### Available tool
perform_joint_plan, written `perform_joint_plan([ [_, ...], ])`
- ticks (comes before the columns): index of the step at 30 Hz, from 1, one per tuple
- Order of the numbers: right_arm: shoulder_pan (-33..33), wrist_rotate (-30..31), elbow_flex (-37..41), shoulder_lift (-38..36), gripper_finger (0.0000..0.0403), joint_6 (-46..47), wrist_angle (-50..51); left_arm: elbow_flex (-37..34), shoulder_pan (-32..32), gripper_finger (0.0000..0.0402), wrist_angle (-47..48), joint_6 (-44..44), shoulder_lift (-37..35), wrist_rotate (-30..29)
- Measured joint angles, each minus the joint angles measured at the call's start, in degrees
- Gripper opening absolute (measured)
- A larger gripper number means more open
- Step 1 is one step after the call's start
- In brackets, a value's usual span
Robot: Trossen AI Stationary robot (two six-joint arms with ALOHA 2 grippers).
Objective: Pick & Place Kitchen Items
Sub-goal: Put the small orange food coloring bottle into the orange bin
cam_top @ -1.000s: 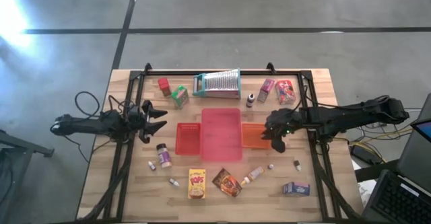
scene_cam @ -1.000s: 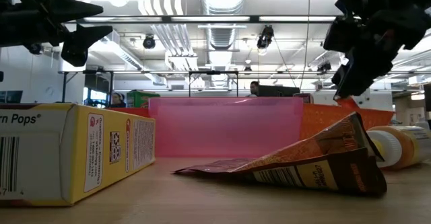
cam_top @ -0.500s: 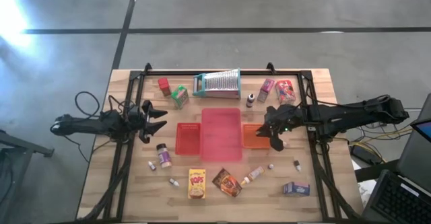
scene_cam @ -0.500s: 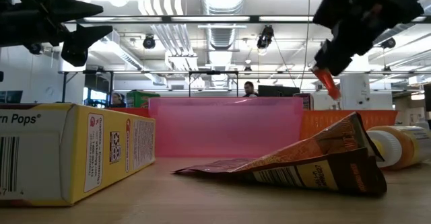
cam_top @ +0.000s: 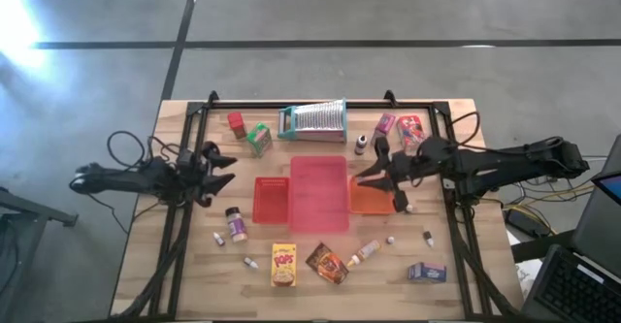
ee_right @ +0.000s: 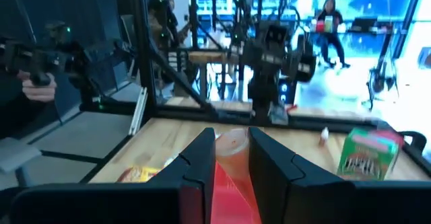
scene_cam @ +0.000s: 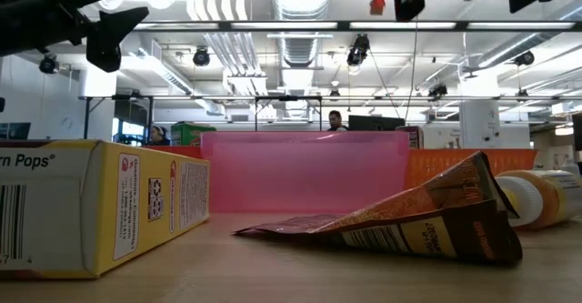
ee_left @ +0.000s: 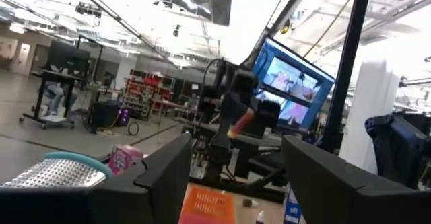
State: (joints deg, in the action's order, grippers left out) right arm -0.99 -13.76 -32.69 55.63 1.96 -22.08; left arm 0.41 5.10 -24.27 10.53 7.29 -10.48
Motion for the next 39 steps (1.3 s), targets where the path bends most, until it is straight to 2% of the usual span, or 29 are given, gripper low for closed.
perform_joint_plan([
  [3,0.0,-0.1,-2.2,1.1,0.0067,-2.8,-0.2,0.1,0.0,0.0236,-4.6,2.4,3.5,0.1],
  [6,0.6,-0.2,-6.0,4.0,0.0065,-7.2,0.3,2.3,0.0,0.0236,-5.2,8.9,7.4,0.1],
  [14,3.0,0.2,-20.2,16.3,0.0067,-23.0,12.2,10.7,0.0,0.0236,-5.3,36.5,18.9,0.9],
  [21,4.4,0.3,-33.4,25.5,0.0064,-35.4,24.1,15.7,0.0,0.0236,-5.0,52.8,26.0,3.6],
  [24,5.3,2.6,-39.3,29.3,0.0069,-40.4,28.1,17.1,0.0,0.0236,-3.5,58.3,28.9,6.5],
  [30,8.0,6.4,-47.9,35.9,0.0065,-49.9,34.4,18.8,0.0,0.0236,-2.6,65.3,34.2,8.3],
  [39,13.0,20.8,-51.5,42.0,0.0071,-62.0,33.0,23.4,0.0,0.0236,-2.8,66.4,37.9,9.1],
])
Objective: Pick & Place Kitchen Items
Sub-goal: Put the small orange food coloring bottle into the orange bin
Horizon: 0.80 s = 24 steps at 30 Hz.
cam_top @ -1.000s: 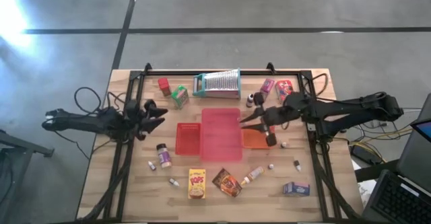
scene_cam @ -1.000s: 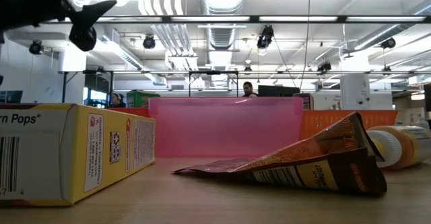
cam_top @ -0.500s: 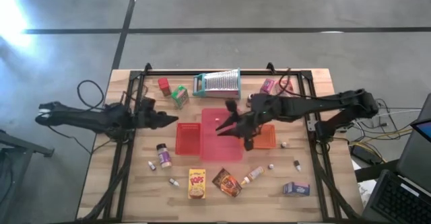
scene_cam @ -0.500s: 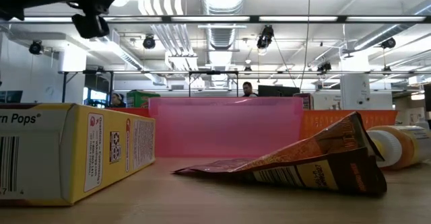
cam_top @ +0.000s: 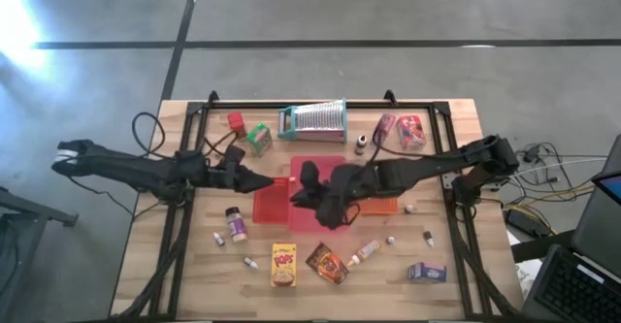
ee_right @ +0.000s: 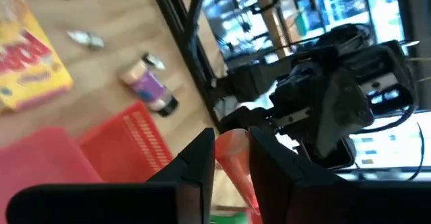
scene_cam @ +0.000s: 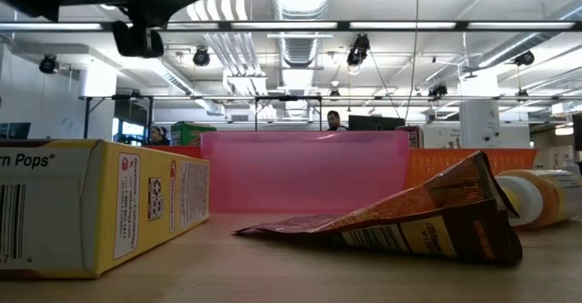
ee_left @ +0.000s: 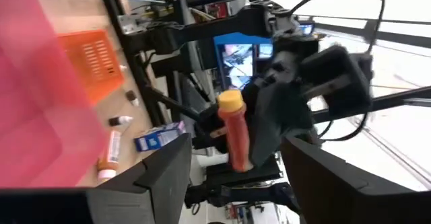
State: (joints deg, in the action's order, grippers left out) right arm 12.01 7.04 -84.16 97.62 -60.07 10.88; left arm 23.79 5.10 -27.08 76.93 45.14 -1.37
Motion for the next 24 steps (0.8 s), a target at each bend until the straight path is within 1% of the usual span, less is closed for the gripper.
perform_joint_plan([
  [3,1.5,5.6,0.0,1.1,0.0065,-4.4,-1.6,1.2,0.0,0.0236,-0.8,0.3,1.2,0.6],
  [6,2.3,8.4,0.0,2.0,0.0064,-7.2,-3.6,1.4,-0.1,0.0236,0.0,0.7,2.9,0.8],
  [11,2.5,8.6,0.1,2.6,0.0073,-8.0,-4.2,1.5,-0.3,0.0236,-0.5,1.3,5.3,0.9],
  [15,2.8,8.6,0.1,2.7,0.0068,-8.1,-4.4,1.6,-0.7,0.0236,-2.6,1.6,6.9,1.6],
  [18,2.8,8.5,0.1,2.7,0.0066,-8.1,-4.3,2.8,-0.8,0.0236,-2.4,1.3,8.3,2.3],
  [24,2.7,8.6,0.0,2.7,0.0075,-8.0,-4.3,6.9,-0.8,0.0236,-2.5,-1.0,11.9,3.9],
])
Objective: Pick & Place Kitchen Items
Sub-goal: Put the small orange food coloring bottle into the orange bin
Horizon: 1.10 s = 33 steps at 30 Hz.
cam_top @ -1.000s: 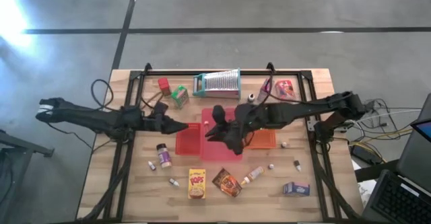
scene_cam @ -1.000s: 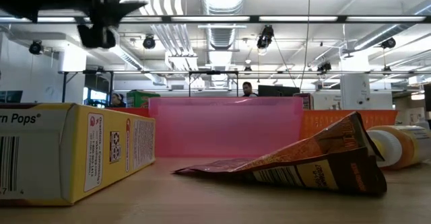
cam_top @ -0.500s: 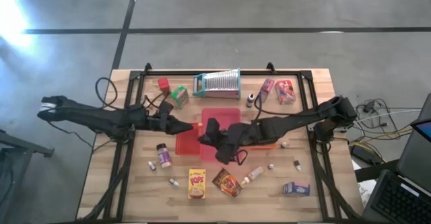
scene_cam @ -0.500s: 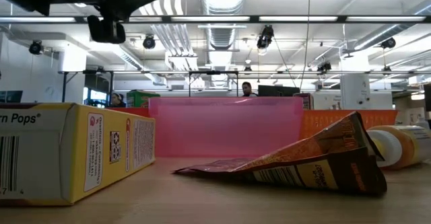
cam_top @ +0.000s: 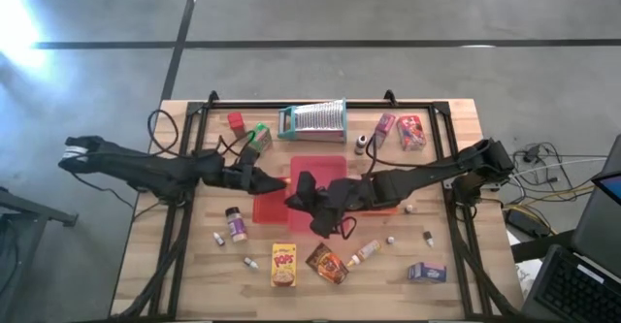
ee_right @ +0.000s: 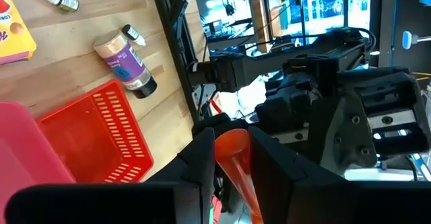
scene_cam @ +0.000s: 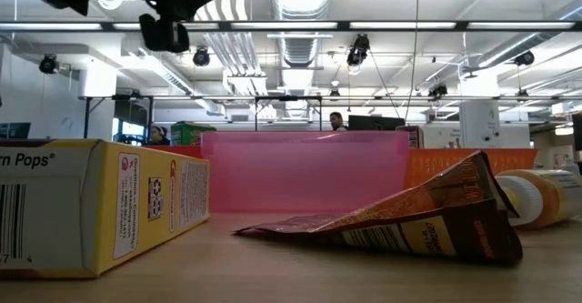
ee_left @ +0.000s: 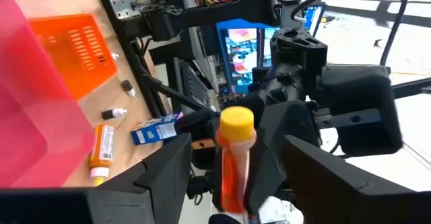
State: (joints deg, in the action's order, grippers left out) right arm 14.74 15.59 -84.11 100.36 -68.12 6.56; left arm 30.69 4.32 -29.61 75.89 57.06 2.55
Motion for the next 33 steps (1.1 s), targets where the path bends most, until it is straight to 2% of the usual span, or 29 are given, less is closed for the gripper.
perform_joint_plan([
  [12,0.0,1.4,0.0,0.0,0.0073,0.6,0.1,5.7,-2.2,0.0233,0.1,-3.7,5.7,4.6],
  [23,-0.1,4.0,0.0,0.0,0.0072,0.9,0.3,5.7,-2.4,0.0162,1.0,-4.3,5.7,9.5],
  [33,-0.1,7.3,0.0,-0.1,0.0066,0.6,0.5,5.7,-2.4,0.0157,1.3,-4.7,5.7,9.7],
])
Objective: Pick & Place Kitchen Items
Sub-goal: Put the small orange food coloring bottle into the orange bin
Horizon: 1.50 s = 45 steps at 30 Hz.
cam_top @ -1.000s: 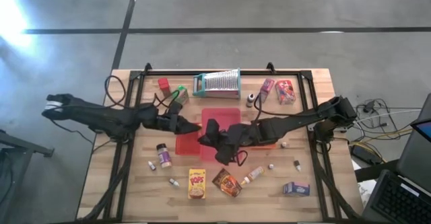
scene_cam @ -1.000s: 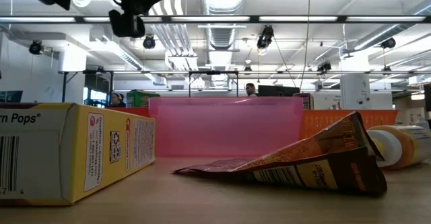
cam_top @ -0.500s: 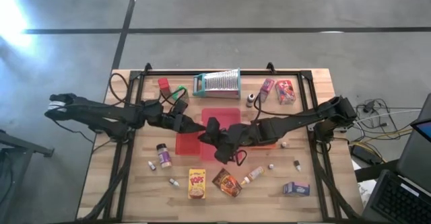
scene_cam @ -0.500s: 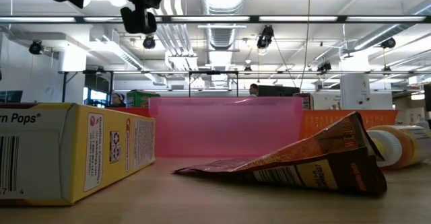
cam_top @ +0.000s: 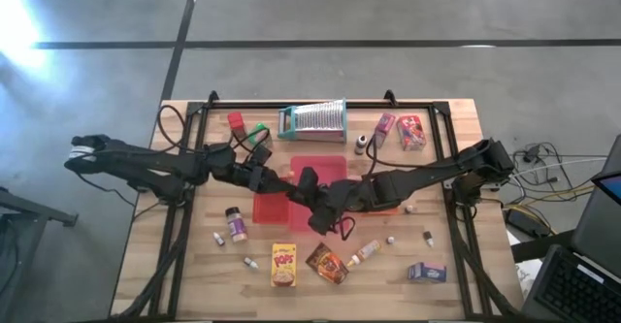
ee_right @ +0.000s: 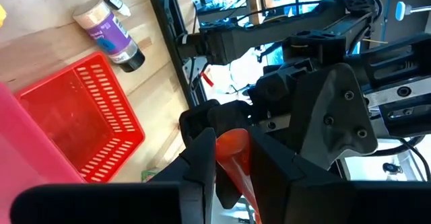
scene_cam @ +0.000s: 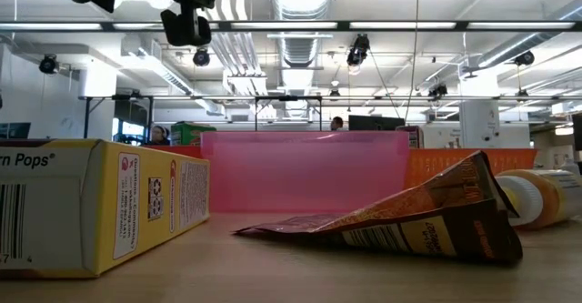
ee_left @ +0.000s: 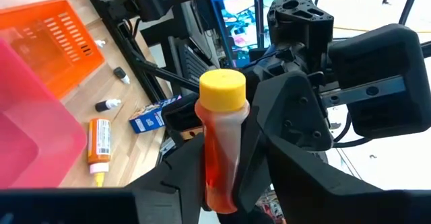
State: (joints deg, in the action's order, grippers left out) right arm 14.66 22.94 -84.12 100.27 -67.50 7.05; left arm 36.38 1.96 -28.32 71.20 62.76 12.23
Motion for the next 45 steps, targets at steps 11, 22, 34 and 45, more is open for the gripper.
perform_joint_plan([
  [11,0.0,0.4,0.0,0.0,0.0062,-0.4,0.1,0.0,0.0,0.0123,1.1,0.3,0.0,0.2],
  [22,0.0,0.6,0.0,0.0,0.0066,0.9,0.4,0.0,0.0,0.0081,1.2,-0.7,0.0,0.2],
  [34,0.0,-1.6,-0.2,-1.4,0.0114,19.1,11.1,-0.1,-2.4,0.008,3.3,-9.2,-0.3,0.4],
  [45,-0.1,-15.7,0.0,-6.2,0.0165,37.8,23.9,0.9,-4.9,0.008,4.0,-27.5,-0.8,3.7],
])
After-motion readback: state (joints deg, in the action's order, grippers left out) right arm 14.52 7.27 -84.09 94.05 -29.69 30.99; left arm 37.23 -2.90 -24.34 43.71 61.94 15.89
